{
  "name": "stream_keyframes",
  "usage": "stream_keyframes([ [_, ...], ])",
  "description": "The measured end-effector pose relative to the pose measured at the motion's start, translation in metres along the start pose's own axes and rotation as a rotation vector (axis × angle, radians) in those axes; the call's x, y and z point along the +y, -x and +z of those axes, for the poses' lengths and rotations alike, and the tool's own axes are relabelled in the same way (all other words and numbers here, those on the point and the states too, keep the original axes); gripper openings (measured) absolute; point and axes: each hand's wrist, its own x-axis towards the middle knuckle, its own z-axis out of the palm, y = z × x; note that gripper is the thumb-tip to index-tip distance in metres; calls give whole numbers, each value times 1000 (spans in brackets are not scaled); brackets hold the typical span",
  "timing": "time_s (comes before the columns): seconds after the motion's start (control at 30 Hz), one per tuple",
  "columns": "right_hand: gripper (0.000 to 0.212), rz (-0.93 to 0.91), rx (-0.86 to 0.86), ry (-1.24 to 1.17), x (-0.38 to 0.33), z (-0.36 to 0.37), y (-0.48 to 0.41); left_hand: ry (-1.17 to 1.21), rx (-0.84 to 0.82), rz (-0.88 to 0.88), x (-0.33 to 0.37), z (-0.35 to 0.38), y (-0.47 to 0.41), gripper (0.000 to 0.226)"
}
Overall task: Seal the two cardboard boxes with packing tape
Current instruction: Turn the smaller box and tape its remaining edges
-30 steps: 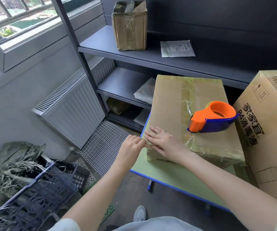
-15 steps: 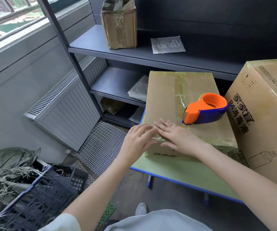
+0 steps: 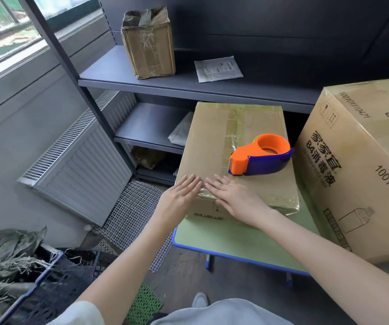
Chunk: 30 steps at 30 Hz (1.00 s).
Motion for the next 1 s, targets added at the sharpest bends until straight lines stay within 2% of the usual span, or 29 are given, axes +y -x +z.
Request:
stream_keyframes([
  [0.1,52,43,29,2,-6,4,-5,-47,-24,-44,6,1,0,45],
  [0.2,59,5,-61,-50,1,-6,-4,-42,-9,-64,17,4,-6,43],
  [0.27,67,7,-127,-59,10,-16,3,-31,9,-28,26,7,-13,45],
  [0.4,68,86,-159,-61,32,-27,30,-30,95,84,47,18,-37,45],
  [0.63,62,109,-96,-37,41,-27,48,-76,186,184,51,35,-47,39],
  [0.87,59,115,-52,-3,38,-21,48,-82,176,132,57,39,-45,39],
  [1.0,70,121,-136,-124,41,-32,51,-84,124,87,62,29,-49,54],
])
